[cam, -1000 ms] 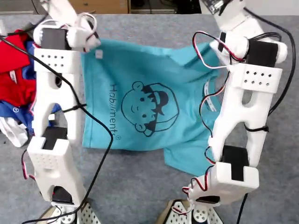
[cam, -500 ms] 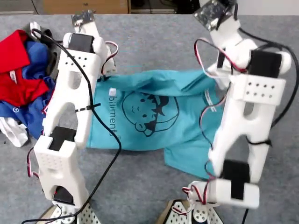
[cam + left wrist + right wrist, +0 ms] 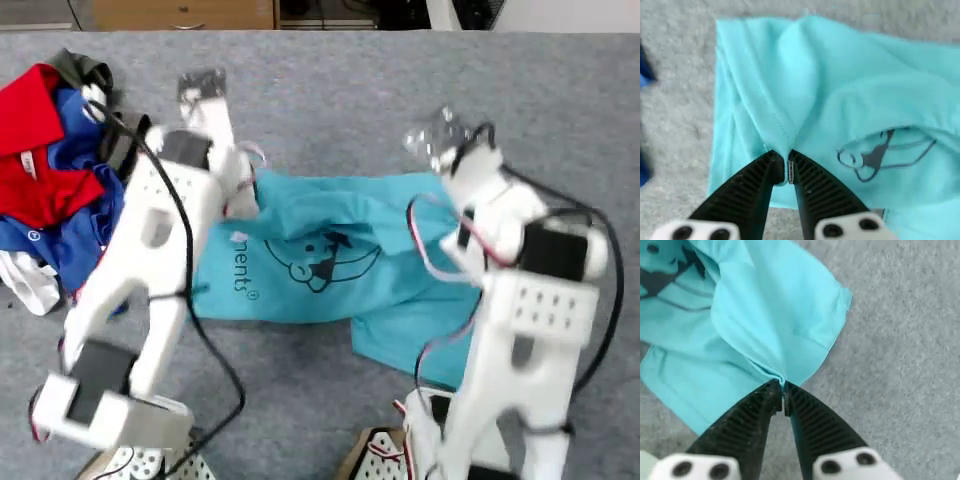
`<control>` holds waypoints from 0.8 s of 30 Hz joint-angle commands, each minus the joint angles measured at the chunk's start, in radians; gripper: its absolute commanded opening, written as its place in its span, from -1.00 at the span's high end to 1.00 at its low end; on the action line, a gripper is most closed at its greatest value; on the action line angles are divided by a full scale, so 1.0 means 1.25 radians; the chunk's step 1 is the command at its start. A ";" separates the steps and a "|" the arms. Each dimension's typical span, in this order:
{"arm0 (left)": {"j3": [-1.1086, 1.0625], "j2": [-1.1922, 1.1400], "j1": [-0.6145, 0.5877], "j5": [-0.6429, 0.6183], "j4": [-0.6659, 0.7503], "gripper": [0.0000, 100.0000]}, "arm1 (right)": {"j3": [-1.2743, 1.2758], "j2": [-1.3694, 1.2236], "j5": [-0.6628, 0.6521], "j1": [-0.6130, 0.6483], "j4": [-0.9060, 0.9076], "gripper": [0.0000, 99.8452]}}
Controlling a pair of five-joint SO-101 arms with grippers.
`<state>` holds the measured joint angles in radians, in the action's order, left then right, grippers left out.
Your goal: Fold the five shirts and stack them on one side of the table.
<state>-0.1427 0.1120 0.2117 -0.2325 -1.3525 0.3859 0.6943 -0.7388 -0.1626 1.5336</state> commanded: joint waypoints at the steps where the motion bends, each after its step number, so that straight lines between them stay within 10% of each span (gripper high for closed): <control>1: -0.206 0.157 -0.001 0.002 0.110 0.96 | 0.091 0.139 -0.050 -0.019 0.010 0.99; 24: -0.442 0.348 -0.095 0.164 0.126 0.96 | 0.247 0.417 -0.264 -0.087 0.158 0.99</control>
<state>-0.6997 0.5247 0.1197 -0.0345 -1.2144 0.7004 1.1945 -1.0441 -0.2409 1.7070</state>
